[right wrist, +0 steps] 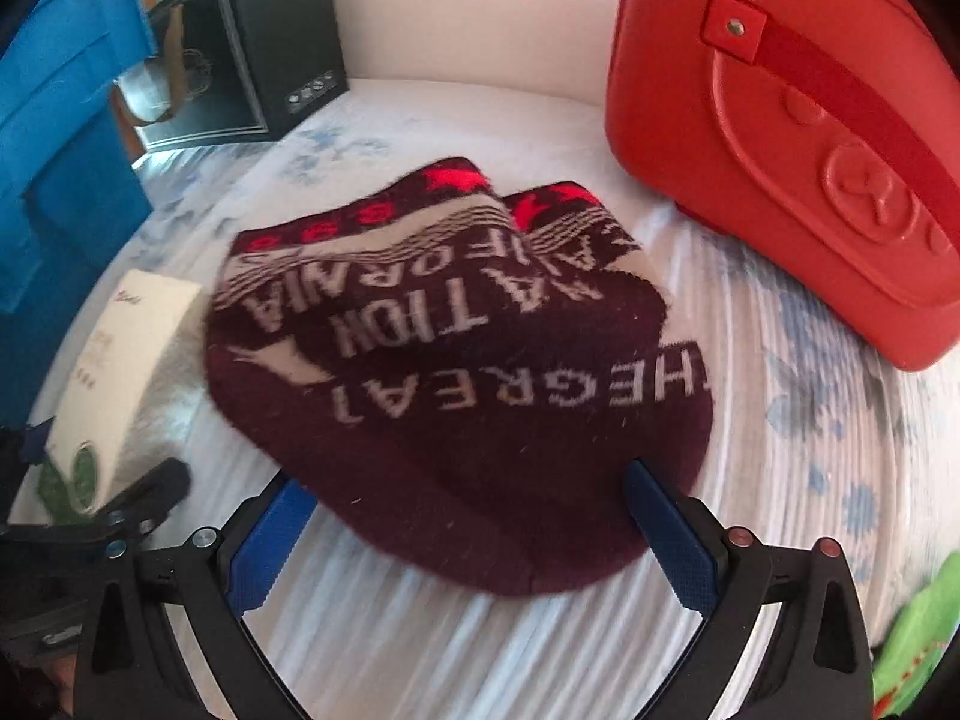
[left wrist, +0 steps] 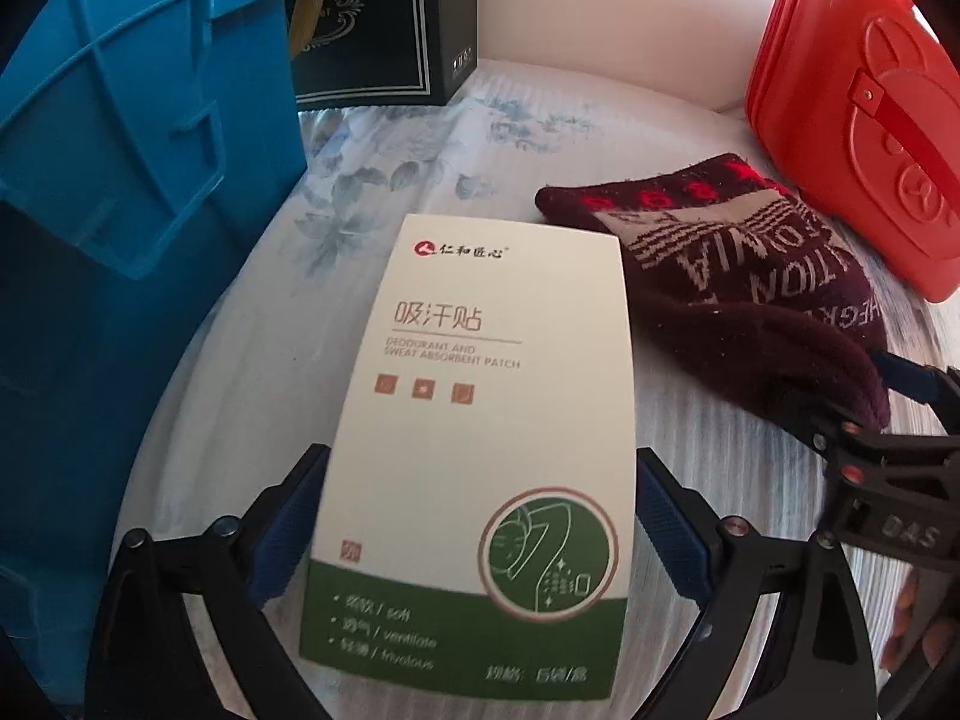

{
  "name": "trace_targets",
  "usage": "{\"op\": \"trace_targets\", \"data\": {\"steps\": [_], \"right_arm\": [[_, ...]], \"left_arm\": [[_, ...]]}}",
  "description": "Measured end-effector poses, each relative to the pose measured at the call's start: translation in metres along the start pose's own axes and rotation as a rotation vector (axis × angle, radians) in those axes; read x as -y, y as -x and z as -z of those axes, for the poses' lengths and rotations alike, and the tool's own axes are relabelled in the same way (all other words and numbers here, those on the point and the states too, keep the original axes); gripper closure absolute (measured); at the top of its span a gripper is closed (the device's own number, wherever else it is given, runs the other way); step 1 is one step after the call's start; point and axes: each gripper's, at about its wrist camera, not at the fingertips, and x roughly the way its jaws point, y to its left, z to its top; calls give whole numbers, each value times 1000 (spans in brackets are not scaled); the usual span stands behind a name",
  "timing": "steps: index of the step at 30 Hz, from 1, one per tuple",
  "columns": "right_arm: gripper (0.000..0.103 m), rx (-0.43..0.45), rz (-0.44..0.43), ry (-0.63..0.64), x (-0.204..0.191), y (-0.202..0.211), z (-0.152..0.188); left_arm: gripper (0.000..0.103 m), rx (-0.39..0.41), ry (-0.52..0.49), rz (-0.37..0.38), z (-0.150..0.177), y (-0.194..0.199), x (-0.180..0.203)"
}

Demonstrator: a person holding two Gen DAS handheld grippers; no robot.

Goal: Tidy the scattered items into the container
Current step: 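Close the left gripper on the white patch box while the right gripper grasps the maroon sock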

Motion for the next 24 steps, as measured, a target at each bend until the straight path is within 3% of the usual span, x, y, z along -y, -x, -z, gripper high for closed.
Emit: {"op": "trace_targets", "data": {"steps": [5,9,13,15,17,20,23,24], "right_arm": [[0,80,-9,-23,5,-1,2],[1,33,0,6,3,2,-3],[0,172,63,50,-4,29,-7],[0,143,60,108,-12,19,-11],[0,92,40,123,-16,1,-15],[1,112,-34,23,-2,-6,-16],[30,124,-47,13,-3,2,-16],[54,125,-63,12,-7,7,-15]], "left_arm": [[5,31,7,-4,3,1,1],[5,31,5,-3,2,0,2],[5,31,4,-4,1,0,3],[5,35,0,-6,0,-1,7],[10,43,-6,8,-3,-2,11],[25,69,-17,0,-5,0,17],[26,84,-24,-10,-3,2,20],[27,87,-29,-12,-2,4,20]]}}
